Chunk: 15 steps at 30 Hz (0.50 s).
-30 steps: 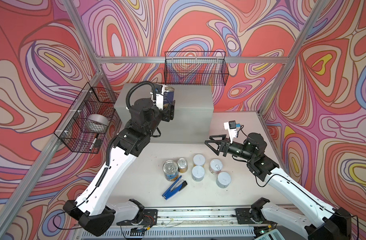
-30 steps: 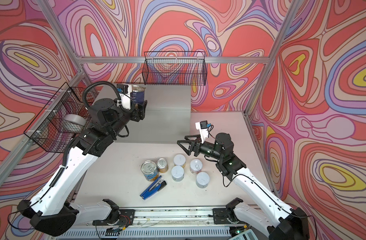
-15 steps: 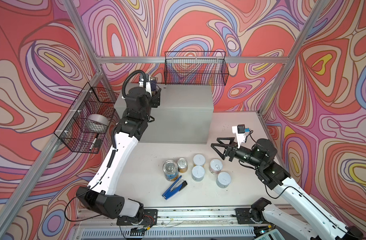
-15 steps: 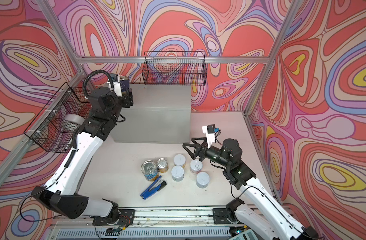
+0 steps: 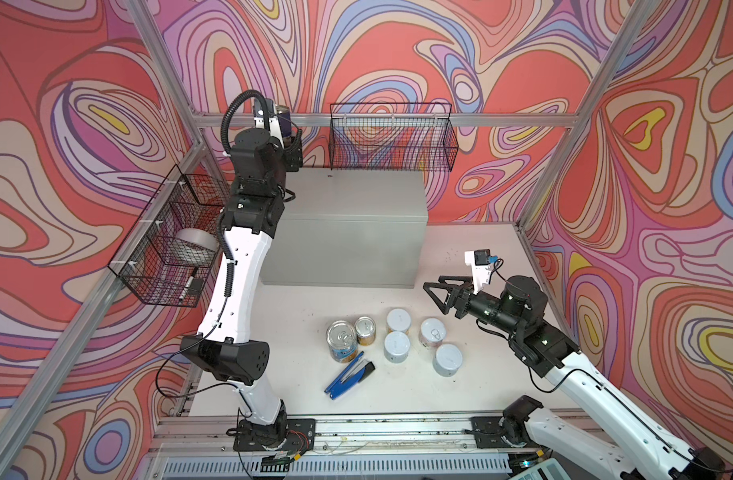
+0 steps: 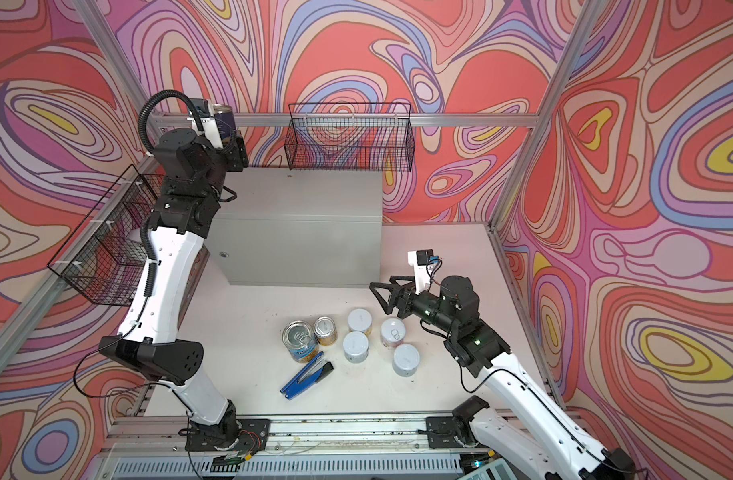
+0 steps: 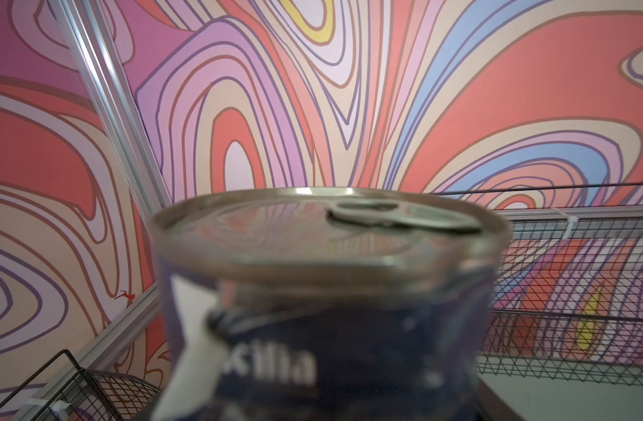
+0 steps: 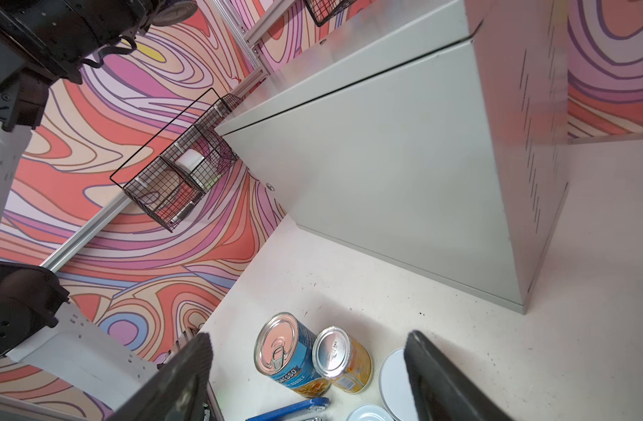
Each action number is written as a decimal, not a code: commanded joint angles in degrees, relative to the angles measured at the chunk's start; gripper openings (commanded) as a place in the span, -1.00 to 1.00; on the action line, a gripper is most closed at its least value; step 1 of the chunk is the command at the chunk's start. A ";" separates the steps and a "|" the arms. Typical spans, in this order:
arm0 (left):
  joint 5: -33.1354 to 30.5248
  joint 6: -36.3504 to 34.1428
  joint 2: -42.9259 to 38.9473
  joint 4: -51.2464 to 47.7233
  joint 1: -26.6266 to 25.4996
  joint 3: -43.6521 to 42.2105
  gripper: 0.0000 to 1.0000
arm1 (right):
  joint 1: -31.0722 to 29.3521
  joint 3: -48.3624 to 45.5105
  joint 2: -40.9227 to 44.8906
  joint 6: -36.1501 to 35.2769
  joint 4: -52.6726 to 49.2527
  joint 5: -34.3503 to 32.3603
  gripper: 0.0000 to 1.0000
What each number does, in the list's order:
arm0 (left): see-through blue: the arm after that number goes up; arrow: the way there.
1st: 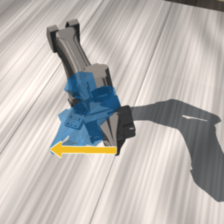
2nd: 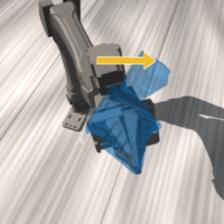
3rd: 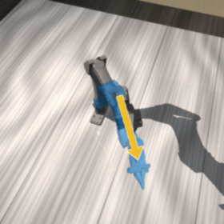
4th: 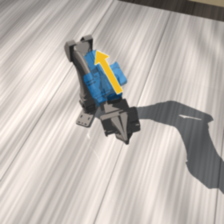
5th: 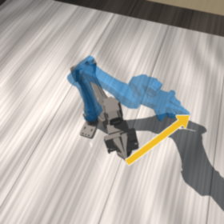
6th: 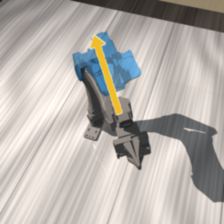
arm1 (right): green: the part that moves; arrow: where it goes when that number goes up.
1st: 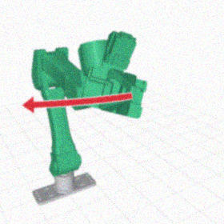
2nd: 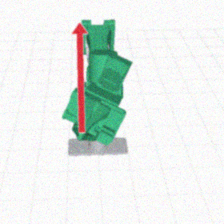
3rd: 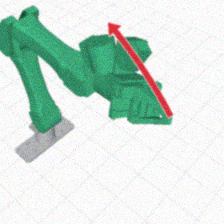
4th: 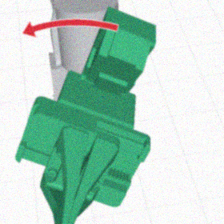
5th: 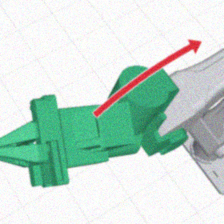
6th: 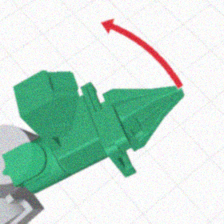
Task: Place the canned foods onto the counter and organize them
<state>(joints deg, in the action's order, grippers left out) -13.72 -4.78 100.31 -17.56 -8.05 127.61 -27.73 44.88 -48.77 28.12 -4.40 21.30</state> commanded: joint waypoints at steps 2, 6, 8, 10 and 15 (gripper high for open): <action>5.91 5.17 2.23 3.16 4.40 3.00 0.29 | 0.03 -0.33 1.52 0.09 -1.11 -2.17 0.70; 8.15 5.67 4.23 4.38 6.81 2.92 0.29 | -0.02 0.05 2.04 -0.08 -2.10 -2.58 0.69; 9.01 4.48 5.25 5.48 7.08 2.91 0.29 | 0.04 0.21 1.85 -0.17 -1.96 -2.34 0.69; 10.54 4.39 6.42 6.36 7.50 2.99 0.30 | 0.03 -0.23 1.30 0.16 -1.09 -2.13 0.69; 12.88 2.32 8.00 10.91 7.79 0.20 0.27 | 0.02 -2.22 0.68 2.97 2.38 -3.70 0.69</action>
<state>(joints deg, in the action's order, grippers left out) -3.55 -1.04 109.82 -17.89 -0.38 127.63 -27.73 44.29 -47.92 29.32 -4.38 18.92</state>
